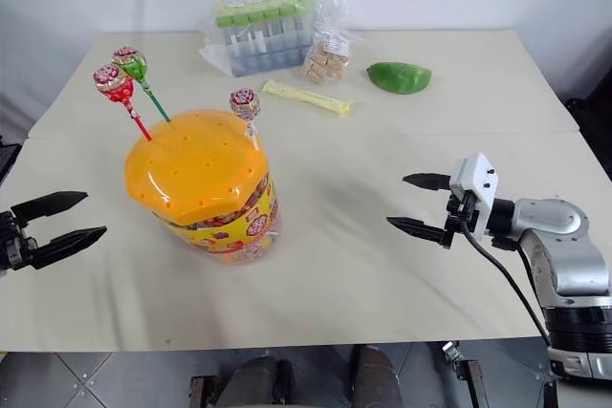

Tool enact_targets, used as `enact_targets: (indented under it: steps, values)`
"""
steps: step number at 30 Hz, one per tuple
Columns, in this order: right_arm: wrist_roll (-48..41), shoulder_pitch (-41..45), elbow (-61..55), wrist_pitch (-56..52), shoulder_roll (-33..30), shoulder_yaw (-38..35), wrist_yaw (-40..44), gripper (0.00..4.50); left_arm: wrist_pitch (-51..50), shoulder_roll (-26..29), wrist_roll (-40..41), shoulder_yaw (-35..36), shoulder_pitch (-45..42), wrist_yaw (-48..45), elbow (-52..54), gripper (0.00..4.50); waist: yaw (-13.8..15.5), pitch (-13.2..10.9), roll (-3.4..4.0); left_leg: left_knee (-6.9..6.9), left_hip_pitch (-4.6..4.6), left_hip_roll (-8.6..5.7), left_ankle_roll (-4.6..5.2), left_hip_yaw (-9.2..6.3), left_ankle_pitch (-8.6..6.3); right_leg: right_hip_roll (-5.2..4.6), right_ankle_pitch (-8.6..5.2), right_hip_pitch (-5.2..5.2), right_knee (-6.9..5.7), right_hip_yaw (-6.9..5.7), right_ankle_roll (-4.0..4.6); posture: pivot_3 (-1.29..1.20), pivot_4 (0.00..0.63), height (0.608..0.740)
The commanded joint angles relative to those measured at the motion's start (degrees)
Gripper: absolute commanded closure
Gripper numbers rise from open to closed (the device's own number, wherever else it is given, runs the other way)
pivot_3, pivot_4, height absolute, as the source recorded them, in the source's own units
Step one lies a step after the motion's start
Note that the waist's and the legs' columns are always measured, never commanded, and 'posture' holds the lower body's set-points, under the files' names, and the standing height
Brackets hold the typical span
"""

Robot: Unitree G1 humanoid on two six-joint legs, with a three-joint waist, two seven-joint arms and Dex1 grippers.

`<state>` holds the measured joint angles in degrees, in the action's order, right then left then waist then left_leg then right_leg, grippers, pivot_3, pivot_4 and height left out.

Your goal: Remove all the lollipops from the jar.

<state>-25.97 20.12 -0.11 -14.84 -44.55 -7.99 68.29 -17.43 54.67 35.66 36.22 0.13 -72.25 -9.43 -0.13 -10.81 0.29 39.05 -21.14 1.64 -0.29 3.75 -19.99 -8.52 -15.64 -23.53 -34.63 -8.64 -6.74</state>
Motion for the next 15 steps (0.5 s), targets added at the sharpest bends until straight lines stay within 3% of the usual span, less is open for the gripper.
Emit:
enact_targets:
  steps: [1, 9, 11, 15]
  values:
    - [-0.73, 1.46, -0.16, 0.69, -0.18, -0.35, 0.69, 0.07, 0.05, 1.17, 0.94, 3.37, 1.34, -0.38, 2.19, 0.00, 0.00, 0.00, 0.00, 0.00, 0.00, 0.00, 0.00, 0.00, 0.00, 0.00, 0.00, 0.00, 0.00, 0.00, 0.00, 0.00, 0.150, 0.740]
    - [-1.47, 2.72, -0.01, -0.04, -1.01, -1.03, 1.66, 0.07, -5.37, 4.98, 2.60, 11.58, 3.77, 0.60, 7.67, 0.00, 0.04, 0.01, -0.04, 0.02, -0.02, 0.02, 0.00, 0.03, -0.01, 0.00, 0.00, -0.05, -0.03, 0.04, 0.00, 0.00, 0.150, 0.740]
    - [-2.61, 2.61, -0.98, -0.91, -2.04, -2.08, 2.65, 0.07, -8.99, 8.20, 4.13, 14.59, 4.20, -2.33, 7.22, 0.00, 0.03, 0.01, -0.03, 0.02, -0.01, 0.01, 0.01, 0.03, -0.02, 0.00, 0.00, -0.05, -0.03, 0.05, 0.00, 0.00, 0.150, 0.740]
    - [-6.09, 2.32, -3.63, -2.42, -3.74, -4.36, 4.47, 0.07, -8.33, 11.05, 5.11, 15.41, 1.30, -4.40, 8.96, 0.00, 0.10, 0.00, 0.00, 0.02, -0.01, 0.01, 0.02, 0.07, -0.03, 0.00, 0.00, -0.08, -0.04, 0.08, 0.00, 0.00, 0.150, 0.740]
